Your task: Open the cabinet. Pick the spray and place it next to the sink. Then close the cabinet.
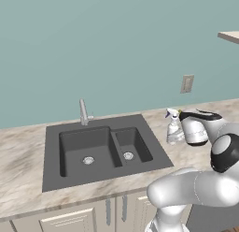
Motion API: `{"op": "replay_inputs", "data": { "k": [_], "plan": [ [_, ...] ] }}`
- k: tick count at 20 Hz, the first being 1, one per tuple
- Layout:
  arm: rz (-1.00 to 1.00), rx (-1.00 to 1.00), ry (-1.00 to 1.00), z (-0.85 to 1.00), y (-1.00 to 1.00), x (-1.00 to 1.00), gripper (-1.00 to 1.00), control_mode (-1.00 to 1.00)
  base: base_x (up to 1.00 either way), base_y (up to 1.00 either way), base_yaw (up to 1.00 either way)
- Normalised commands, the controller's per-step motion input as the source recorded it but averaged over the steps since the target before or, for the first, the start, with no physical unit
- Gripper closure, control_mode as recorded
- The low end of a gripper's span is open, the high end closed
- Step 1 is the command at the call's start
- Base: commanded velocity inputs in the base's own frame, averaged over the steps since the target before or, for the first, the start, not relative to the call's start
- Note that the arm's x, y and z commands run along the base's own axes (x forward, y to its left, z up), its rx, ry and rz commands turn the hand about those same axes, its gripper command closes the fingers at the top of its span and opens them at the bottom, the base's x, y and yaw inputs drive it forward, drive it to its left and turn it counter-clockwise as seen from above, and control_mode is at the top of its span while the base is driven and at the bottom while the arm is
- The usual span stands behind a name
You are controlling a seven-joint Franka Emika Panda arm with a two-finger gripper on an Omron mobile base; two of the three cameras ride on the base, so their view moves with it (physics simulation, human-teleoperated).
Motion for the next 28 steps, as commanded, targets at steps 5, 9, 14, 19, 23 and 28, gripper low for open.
{"op": "replay_inputs", "data": {
  "k": [5, 9, 14, 19, 23, 28],
  "plan": [
    [0.00, 0.00, 0.00, 0.11, -0.15, -0.13, -1.00, -1.00, 0.00, 0.00, 0.00],
    [0.00, 0.00, 0.01, 0.29, -0.12, -0.24, -1.00, -1.00, 0.00, 0.00, 0.00],
    [0.00, 0.00, 0.01, 0.36, 0.00, -0.13, -1.00, -1.00, 0.00, 0.00, 0.00],
    [0.00, 0.00, 0.04, 0.48, 0.00, -0.27, -1.00, -1.00, 0.00, 0.00, 0.00],
    [0.00, 0.00, 0.07, 0.50, 0.00, -0.36, -1.00, -1.00, 0.00, 0.00, 0.00],
    [0.00, 0.00, 0.08, 0.45, 0.00, -0.55, -1.00, -1.00, 0.00, 0.00, 0.00]
  ]
}}
